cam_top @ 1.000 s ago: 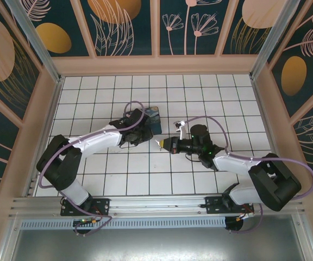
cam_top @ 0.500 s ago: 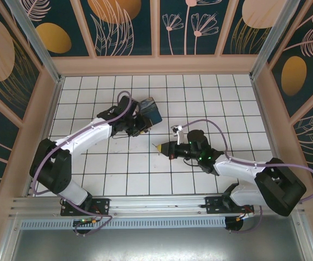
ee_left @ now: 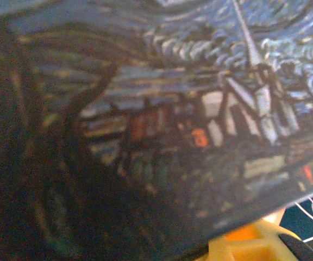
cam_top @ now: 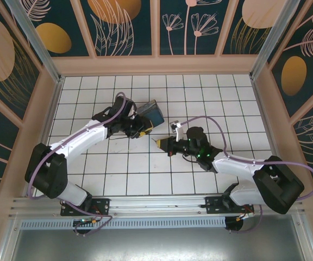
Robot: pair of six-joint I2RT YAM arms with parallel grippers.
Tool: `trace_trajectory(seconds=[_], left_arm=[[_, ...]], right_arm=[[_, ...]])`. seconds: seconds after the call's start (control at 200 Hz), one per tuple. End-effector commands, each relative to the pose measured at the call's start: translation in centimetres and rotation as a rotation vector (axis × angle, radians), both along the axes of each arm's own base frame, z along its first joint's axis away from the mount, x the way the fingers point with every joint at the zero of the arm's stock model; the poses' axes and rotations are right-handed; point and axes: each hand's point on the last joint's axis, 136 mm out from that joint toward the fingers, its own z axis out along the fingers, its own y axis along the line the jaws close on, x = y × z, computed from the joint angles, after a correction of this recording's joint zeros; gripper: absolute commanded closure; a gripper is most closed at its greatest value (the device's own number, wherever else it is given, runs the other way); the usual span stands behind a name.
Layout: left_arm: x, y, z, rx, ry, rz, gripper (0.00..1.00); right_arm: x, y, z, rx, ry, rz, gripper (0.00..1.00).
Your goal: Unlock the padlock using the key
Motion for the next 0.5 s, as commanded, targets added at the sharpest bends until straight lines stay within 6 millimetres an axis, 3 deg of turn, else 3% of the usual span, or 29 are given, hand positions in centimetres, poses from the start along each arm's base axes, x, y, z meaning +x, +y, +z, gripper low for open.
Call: trace_trajectory(seconds=[0.0, 0.305, 0.495], left_arm=[[0.5, -0.9, 3.1, -0.113, -0.072, -0.01, 0.75], [-0.2, -1.2, 4.7, -0.231, -0.074, -0.016, 0.75], [-0.2, -0.8, 4.9, -0.246, -0.075, -0.014, 0.75]], right_arm=[[0.8, -0.1, 2.8, 0.065, -0.113, -0.019, 1.0], [0.5, -0.5, 4.3, 0.141, -0.148, 0.02, 1.0], [0.7, -0.5, 3.5, 0.12, -0.127, 0.016, 1.0]])
